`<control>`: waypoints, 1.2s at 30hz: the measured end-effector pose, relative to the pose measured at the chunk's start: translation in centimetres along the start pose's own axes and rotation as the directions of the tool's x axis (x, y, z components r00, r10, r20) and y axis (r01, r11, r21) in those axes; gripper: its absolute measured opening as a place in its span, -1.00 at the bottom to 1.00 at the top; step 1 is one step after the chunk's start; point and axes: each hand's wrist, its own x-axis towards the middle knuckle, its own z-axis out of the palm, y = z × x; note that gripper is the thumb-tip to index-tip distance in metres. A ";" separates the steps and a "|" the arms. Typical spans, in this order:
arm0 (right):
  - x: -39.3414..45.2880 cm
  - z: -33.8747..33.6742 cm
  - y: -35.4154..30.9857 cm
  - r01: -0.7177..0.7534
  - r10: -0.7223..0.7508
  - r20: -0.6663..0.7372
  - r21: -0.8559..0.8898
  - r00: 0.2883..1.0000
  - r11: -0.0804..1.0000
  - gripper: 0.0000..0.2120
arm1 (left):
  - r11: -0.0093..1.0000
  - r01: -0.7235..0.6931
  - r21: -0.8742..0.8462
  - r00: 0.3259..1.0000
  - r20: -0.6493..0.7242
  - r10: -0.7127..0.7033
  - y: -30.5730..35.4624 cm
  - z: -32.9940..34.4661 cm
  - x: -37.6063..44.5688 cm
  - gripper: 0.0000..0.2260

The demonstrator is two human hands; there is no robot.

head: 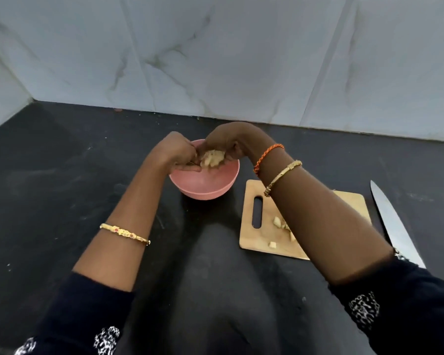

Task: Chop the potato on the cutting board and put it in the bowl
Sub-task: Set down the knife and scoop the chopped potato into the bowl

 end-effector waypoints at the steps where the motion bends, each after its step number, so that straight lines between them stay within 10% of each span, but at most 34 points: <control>1: 0.0 0.2 -0.2 -0.019 0.019 0.000 -0.005 1.000 1.000 -0.85 | 0.998 0.009 0.064 1.000 -0.024 -0.007 -0.2 0.0 0.4 -0.86; 9: -1.8 -0.6 1.0 0.088 -0.245 -0.378 -0.387 0.893 0.918 -0.74 | 0.811 -0.278 0.515 0.820 -0.312 0.479 -1.6 2.0 -0.4 -0.85; 18: -10.2 3.7 14.5 0.120 -0.275 -0.342 -0.411 0.898 0.904 -0.87 | 0.693 -0.658 0.296 0.723 -0.010 0.691 -2.0 10.1 -4.5 -0.84; 27: -10.4 7.5 23.6 0.167 -0.504 -0.526 -0.560 0.685 0.811 -0.86 | 0.693 -0.672 0.259 0.728 0.061 0.683 -4.7 16.3 -4.5 -0.80; 36: -14.0 1.7 24.6 0.086 -0.176 -0.724 -0.160 0.667 0.983 -0.68 | 0.710 -0.594 0.378 0.797 0.393 0.458 -4.2 15.2 -4.2 -0.41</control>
